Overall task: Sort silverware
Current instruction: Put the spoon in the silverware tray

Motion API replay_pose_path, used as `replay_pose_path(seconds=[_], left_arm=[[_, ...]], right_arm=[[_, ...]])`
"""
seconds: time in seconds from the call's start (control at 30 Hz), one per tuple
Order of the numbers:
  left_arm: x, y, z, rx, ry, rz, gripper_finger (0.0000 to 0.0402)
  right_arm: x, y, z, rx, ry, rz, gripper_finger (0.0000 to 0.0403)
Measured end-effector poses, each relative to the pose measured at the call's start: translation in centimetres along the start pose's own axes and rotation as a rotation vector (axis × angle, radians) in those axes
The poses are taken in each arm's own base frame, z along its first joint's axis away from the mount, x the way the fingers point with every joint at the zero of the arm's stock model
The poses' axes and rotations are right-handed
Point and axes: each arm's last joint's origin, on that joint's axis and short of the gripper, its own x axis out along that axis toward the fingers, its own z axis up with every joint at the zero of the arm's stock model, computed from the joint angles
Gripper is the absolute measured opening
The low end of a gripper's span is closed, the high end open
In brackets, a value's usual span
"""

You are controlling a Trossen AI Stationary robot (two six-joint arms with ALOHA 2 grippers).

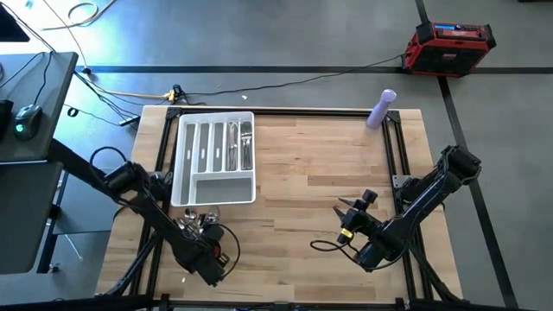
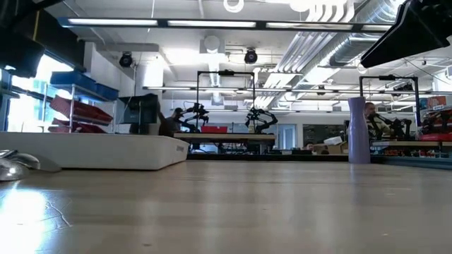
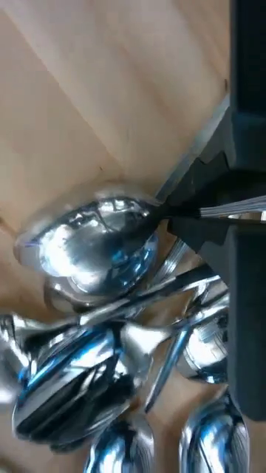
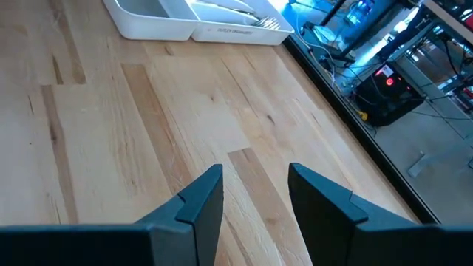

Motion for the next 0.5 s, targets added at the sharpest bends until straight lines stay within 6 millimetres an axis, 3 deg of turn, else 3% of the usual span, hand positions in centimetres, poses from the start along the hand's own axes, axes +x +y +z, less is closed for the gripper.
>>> replay_pose_path(seconds=[0.33, 0.5], left_arm=[[-6.4, 0.0, 1.2, 0.033, -0.098, 0.141, 0.0000], [-8.9, 1.3, 2.7, 0.014, -0.167, 0.193, 0.0000]], right_arm=[[0.0, 0.0, 0.0, 0.000, 0.002, 0.001, 0.0138], [0.0, 0.0, 0.0, 0.000, 0.002, 0.001, 0.0138]])
